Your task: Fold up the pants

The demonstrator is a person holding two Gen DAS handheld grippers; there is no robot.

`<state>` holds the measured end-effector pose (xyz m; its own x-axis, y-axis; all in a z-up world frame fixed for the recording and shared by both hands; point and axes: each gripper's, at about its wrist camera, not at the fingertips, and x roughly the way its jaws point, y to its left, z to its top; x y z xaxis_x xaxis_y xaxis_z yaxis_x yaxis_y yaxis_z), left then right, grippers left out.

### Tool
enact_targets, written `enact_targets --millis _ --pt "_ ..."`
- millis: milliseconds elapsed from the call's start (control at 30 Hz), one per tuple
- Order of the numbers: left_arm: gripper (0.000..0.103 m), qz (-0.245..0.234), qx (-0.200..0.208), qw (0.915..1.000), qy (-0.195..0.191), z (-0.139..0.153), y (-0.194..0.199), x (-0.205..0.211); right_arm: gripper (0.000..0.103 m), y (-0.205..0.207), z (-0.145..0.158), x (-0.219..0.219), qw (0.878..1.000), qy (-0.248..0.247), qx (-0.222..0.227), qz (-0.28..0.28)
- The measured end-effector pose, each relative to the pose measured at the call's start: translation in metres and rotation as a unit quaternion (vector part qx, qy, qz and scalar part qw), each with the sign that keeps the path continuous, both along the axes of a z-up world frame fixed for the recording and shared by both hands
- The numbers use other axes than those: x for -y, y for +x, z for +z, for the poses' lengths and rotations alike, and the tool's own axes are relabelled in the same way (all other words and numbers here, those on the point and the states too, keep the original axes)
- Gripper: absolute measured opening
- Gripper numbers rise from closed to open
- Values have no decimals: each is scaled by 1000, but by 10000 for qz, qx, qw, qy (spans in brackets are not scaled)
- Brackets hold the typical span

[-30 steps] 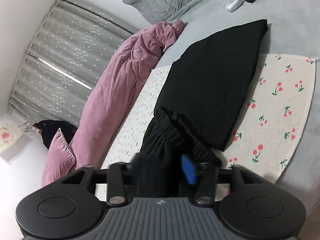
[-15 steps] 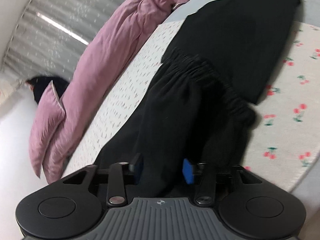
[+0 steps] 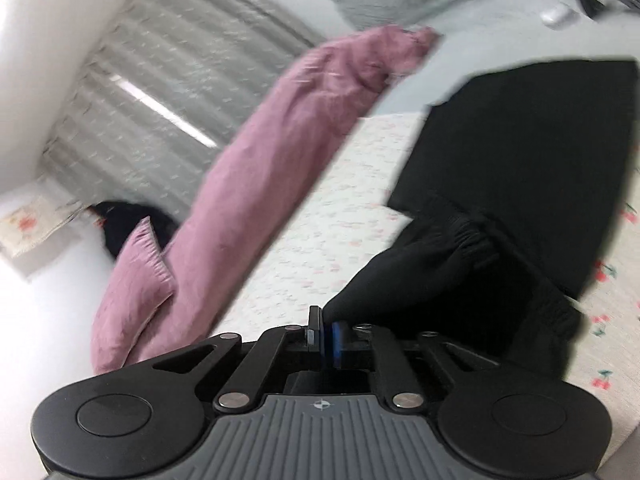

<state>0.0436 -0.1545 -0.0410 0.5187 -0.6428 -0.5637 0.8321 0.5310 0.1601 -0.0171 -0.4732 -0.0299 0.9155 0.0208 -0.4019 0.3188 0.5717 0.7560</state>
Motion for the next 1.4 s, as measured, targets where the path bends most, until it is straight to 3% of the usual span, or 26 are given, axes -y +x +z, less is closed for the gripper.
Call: enact_targets --millis 100,300,367,400,433,600,700,767,867,1033,1100,1167,1233,1267,1333,1367,1400 --pt "23 61 36 9999 154 -4 1 2 33 3 -17 8 9987 271 -341 -259" --pt "12 32 89 9998 196 -2 -1 4 33 3 -24 11 9975 135 -500 -478" --pt "7 51 99 9998 193 -2 -1 5 25 4 -24 9 9972 -40 -524 -536" --pt "3 56 133 9997 194 -1 -2 5 11 5 -23 7 9966 -190 -543 -595" --pt "2 89 186 9996 177 0 -3 4 8 6 -20 3 9957 -388 -551 -629" --pt "2 62 565 9983 -149 26 -9 -14 6 -5 8 -21 9880 -1351 -386 -645" --pt "2 -203 420 9984 -310 38 -11 -33 6 -17 17 -37 9792 -1878 -626 -441" --pt "2 -409 249 9986 -211 35 -13 -41 6 -25 14 -45 9711 -2157 -990 -270" --pt "2 -620 -23 9981 -3 24 -15 -43 6 -33 1 -50 9651 -2274 -1289 -159" --pt "4 -706 -173 9971 225 13 -17 -42 5 -37 -22 -41 9655 -2048 -1596 -207" --pt "9 -622 -320 9974 172 10 -13 -44 8 -37 -22 -38 9660 -1981 -1643 -258" --pt "12 -599 -397 9973 136 12 -12 -47 23 -42 -16 -35 9663 -1953 -1643 -346" --pt "17 -545 -458 9975 52 19 -13 -54 49 -50 -7 -36 9566 -2218 -1769 -661" --pt "23 -497 -502 9975 -61 23 -13 -61 48 -54 -2 -37 9506 -2408 -1797 -777" --pt "41 -327 -585 9974 -278 29 -12 -74 49 -59 7 -41 9469 -2578 -1729 -834" --pt "61 -181 -606 9973 -385 33 -11 -82 49 -61 11 -42 9479 -2602 -1643 -818" --pt "73 13 -602 9970 -490 36 -10 -90 51 -62 15 -45 9489 -2636 -1562 -761"
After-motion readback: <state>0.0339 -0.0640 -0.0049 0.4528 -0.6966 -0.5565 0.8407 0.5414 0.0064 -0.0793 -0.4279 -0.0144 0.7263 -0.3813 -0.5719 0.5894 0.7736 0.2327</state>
